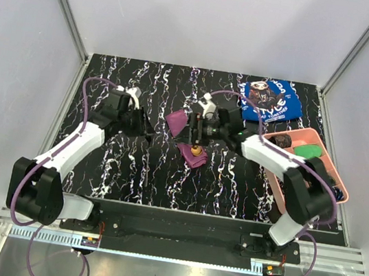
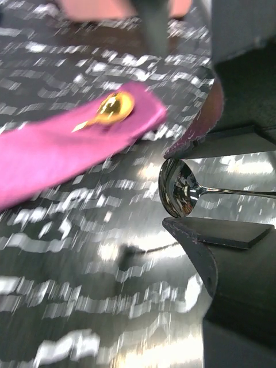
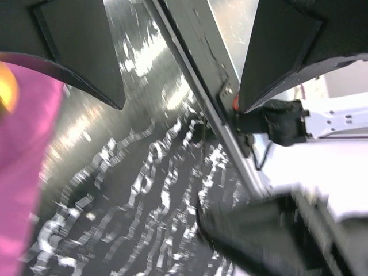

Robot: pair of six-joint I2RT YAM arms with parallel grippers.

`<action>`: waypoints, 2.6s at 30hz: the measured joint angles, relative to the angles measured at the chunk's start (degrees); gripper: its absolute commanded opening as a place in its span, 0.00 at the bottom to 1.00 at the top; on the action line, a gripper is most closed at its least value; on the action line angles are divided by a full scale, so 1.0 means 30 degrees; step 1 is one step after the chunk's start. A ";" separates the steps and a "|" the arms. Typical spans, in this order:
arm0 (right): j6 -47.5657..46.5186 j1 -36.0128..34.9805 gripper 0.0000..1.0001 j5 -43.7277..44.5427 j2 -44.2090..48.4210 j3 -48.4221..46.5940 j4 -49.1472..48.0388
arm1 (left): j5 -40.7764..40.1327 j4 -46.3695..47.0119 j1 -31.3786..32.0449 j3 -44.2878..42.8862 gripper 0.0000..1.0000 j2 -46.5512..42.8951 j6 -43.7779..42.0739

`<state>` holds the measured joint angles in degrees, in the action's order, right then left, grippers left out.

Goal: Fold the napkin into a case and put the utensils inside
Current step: Pass from the left arm to the right, then pass from the right arm to the left, then pass from the left arm to the right

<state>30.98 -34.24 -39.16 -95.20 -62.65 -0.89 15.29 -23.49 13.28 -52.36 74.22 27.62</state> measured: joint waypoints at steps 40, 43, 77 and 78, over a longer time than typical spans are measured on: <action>1.2837 0.0656 0.43 0.1421 0.0022 0.6069 -1.5562 | 0.6914 0.3803 0.5872 0.1020 0.00 0.0255 0.2208; 1.1562 0.1158 0.64 0.0430 0.0736 0.5887 -1.3289 | 0.6980 0.2623 0.5931 0.0576 0.00 0.0401 0.1100; -0.9071 0.2397 0.16 -0.4597 0.0750 -0.1865 0.7198 | 1.0513 -0.4779 0.6229 -0.0364 0.00 0.0627 -0.5333; -0.9092 0.2397 0.20 -0.4692 0.0743 -0.1865 0.7169 | 1.0571 -0.4794 0.6229 -0.0364 0.00 0.0627 -0.5348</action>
<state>3.70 -27.05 -53.23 -92.97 -68.25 20.62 47.00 -37.87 31.97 -53.45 76.09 11.57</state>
